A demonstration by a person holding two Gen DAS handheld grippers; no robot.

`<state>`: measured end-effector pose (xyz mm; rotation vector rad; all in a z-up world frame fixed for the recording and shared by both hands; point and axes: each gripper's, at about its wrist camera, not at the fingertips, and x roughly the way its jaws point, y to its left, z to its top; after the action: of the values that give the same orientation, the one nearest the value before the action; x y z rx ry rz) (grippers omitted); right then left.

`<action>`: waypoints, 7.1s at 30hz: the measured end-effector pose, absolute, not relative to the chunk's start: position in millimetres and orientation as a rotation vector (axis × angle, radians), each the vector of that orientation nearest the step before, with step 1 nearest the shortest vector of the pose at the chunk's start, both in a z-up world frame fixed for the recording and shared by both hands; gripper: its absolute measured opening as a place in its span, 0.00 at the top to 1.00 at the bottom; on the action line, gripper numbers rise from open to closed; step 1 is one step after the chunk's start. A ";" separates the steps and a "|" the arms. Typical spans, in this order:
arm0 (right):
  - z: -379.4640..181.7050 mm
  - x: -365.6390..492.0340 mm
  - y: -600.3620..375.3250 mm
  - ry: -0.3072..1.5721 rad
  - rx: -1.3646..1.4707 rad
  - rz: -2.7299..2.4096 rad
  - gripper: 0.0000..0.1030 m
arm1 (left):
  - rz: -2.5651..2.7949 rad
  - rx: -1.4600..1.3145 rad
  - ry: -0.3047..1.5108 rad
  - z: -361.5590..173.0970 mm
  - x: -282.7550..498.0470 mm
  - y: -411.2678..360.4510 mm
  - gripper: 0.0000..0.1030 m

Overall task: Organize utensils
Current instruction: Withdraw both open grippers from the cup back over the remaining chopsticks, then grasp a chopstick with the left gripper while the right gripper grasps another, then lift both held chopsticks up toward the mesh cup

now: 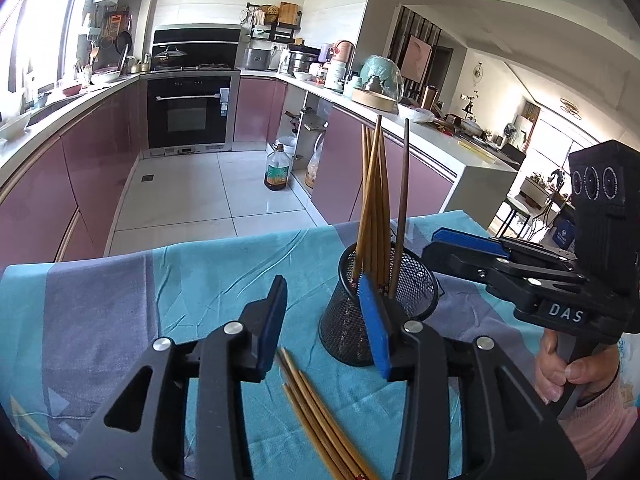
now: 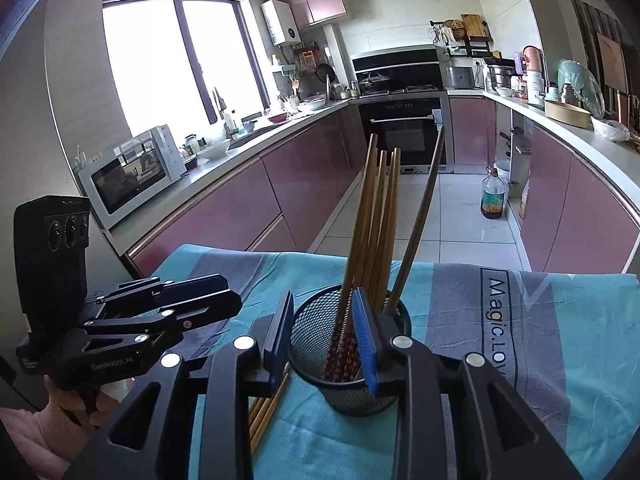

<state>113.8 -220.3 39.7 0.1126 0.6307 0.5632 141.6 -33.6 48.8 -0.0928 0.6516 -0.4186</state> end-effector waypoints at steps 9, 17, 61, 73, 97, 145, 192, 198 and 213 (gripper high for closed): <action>23.9 78.0 -205.4 0.655 0.097 0.654 0.63 | -0.340 -0.072 0.637 37.2 108.2 -16.7 0.53; -15.0 68.1 -192.9 0.761 0.110 0.666 0.63 | -0.318 -0.071 0.680 16.2 89.3 -11.7 0.53; -53.8 48.7 -173.6 0.861 0.113 0.625 0.63 | -0.318 -0.014 0.861 -62.5 56.2 -35.2 0.52; -55.6 49.5 -177.2 0.866 0.120 0.627 0.63 | -0.316 0.022 0.887 -72.6 59.1 -41.7 0.52; -58.7 50.8 -169.2 0.879 0.079 0.633 0.62 | -0.297 0.063 0.893 -76.2 60.3 -36.8 0.61; -70.5 67.4 -135.5 0.887 -0.113 0.528 0.86 | -0.354 0.011 0.897 -76.2 80.4 -28.5 0.83; -30.6 59.1 -182.9 0.793 0.087 0.588 0.95 | -0.321 -0.044 0.878 -61.1 75.9 -21.1 0.92; -21.0 57.9 -191.6 0.762 0.101 0.582 0.95 | -0.328 -0.057 0.863 -53.0 72.0 -15.2 0.92; -4.1 55.2 -204.1 0.704 0.129 0.574 0.95 | -0.347 -0.060 0.801 -28.1 61.0 -11.5 0.96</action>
<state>55.2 -204.1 -4.1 0.1291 0.7036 0.5737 61.0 -11.5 -28.1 -0.0595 0.8013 -0.3467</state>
